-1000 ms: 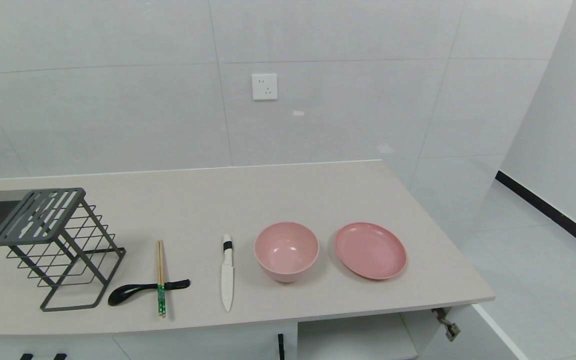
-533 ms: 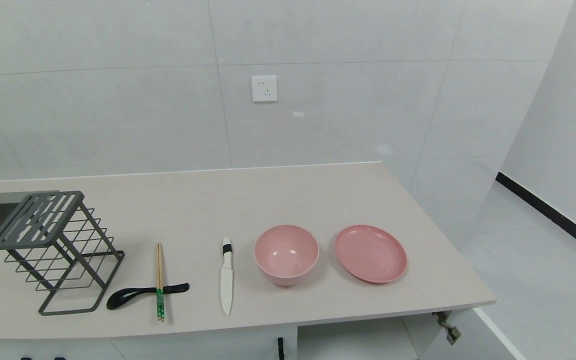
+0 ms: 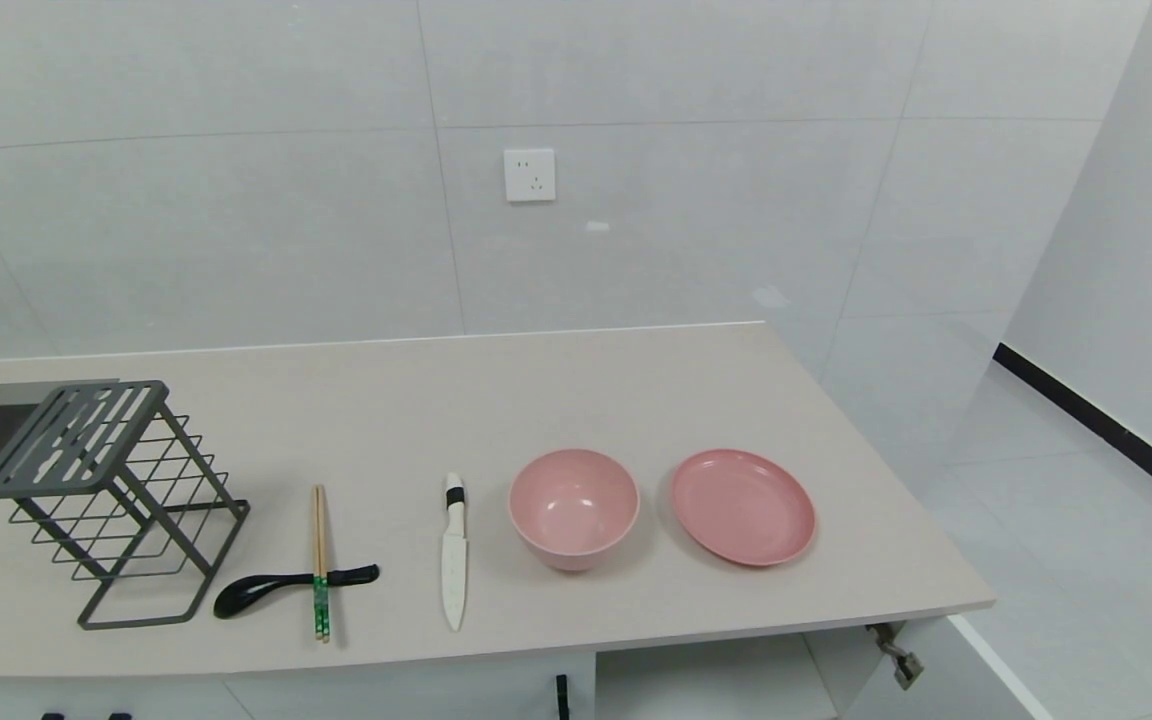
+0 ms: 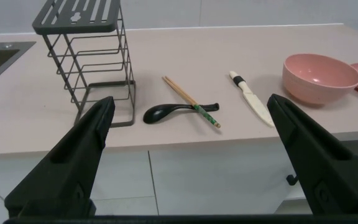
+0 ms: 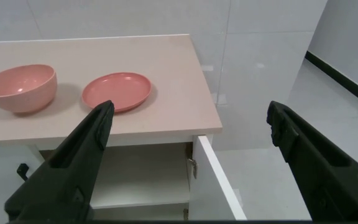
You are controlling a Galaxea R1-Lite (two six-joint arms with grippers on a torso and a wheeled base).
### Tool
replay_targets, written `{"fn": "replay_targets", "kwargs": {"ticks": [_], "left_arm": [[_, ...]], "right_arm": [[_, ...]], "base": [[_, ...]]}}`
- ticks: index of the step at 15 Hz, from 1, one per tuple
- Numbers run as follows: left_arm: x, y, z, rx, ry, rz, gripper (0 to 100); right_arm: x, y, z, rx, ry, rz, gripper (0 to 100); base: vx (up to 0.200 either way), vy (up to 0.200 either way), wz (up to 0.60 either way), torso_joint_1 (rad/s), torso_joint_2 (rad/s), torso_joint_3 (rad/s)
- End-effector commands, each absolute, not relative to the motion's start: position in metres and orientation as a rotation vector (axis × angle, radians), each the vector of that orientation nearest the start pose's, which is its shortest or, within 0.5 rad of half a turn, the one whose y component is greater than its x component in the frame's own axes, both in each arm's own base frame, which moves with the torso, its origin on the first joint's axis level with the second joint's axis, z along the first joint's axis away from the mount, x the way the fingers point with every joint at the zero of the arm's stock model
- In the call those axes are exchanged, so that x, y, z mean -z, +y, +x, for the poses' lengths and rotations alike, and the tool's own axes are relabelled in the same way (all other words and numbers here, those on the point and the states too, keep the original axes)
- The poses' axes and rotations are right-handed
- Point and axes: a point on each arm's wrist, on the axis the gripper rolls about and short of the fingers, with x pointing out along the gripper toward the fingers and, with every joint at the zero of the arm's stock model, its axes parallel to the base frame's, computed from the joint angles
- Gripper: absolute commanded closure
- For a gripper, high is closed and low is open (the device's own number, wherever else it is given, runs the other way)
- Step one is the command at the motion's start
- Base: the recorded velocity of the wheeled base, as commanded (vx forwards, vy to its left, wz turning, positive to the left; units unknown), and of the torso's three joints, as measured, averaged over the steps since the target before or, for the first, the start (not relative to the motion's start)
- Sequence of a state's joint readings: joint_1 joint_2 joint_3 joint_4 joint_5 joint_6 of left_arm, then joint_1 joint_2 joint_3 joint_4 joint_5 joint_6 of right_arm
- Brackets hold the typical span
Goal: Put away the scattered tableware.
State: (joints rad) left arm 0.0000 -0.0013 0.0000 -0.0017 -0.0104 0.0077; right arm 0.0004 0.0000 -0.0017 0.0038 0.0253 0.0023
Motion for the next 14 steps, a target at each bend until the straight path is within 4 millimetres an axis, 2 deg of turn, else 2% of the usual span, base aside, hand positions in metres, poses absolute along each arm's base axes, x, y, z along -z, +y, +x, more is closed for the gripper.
{"fn": "replay_targets", "kwargs": {"ticks": [1, 5, 7, 8, 9, 10, 11, 12, 13, 14], "left_arm": [[-0.076, 0.0, -0.023, 0.011, -0.002, 0.008, 0], [-0.076, 0.0, -0.023, 0.011, -0.003, 0.008, 0], [-0.076, 0.0, -0.023, 0.012, -0.002, 0.011, 0], [-0.076, 0.0, -0.023, 0.012, -0.002, 0.011, 0], [-0.076, 0.0, -0.023, 0.012, -0.002, 0.011, 0], [-0.076, 0.0, -0.023, 0.011, -0.002, 0.008, 0], [-0.076, 0.0, -0.023, 0.012, -0.002, 0.008, 0], [-0.076, 0.0, -0.023, 0.012, -0.002, 0.008, 0], [-0.076, 0.0, -0.023, 0.011, -0.002, 0.008, 0], [-0.076, 0.0, -0.023, 0.012, -0.002, 0.008, 0]], "right_arm": [[-0.075, 0.001, -0.023, -0.026, 0.003, 0.006, 0], [-0.076, 0.0, -0.023, -0.02, -0.009, 0.011, 0], [-0.119, 0.001, -0.031, -0.036, -0.291, 0.007, 0], [-0.147, 0.003, -0.034, -0.087, -0.338, -0.008, 0], [-0.147, 0.003, -0.034, -0.087, -0.338, -0.008, 0], [-0.185, 0.006, -0.032, -0.229, -0.313, -0.018, 0], [-0.19, 0.007, -0.019, -0.286, -0.22, -0.006, 0], [-0.19, 0.007, -0.018, -0.292, -0.211, -0.005, 0], [-0.182, 0.008, -0.003, -0.409, -0.074, 0.01, 0], [-0.177, 0.009, 0.004, -0.442, 0.014, 0.021, 0]], "base": [[0.0, 0.0, 0.0, 0.0, 0.0, 0.0], [0.0, 0.0, 0.0, 0.0, 0.0, 0.0], [0.0, 0.0, 0.0, 0.0, 0.0, 0.0], [0.0, 0.0, 0.0, 0.0, 0.0, 0.0], [0.0, 0.0, 0.0, 0.0, 0.0, 0.0], [0.0, 0.0, 0.0, 0.0, 0.0, 0.0], [0.0, 0.0, 0.0, 0.0, 0.0, 0.0], [0.0, 0.0, 0.0, 0.0, 0.0, 0.0], [0.0, 0.0, 0.0, 0.0, 0.0, 0.0], [0.0, 0.0, 0.0, 0.0, 0.0, 0.0]]}}
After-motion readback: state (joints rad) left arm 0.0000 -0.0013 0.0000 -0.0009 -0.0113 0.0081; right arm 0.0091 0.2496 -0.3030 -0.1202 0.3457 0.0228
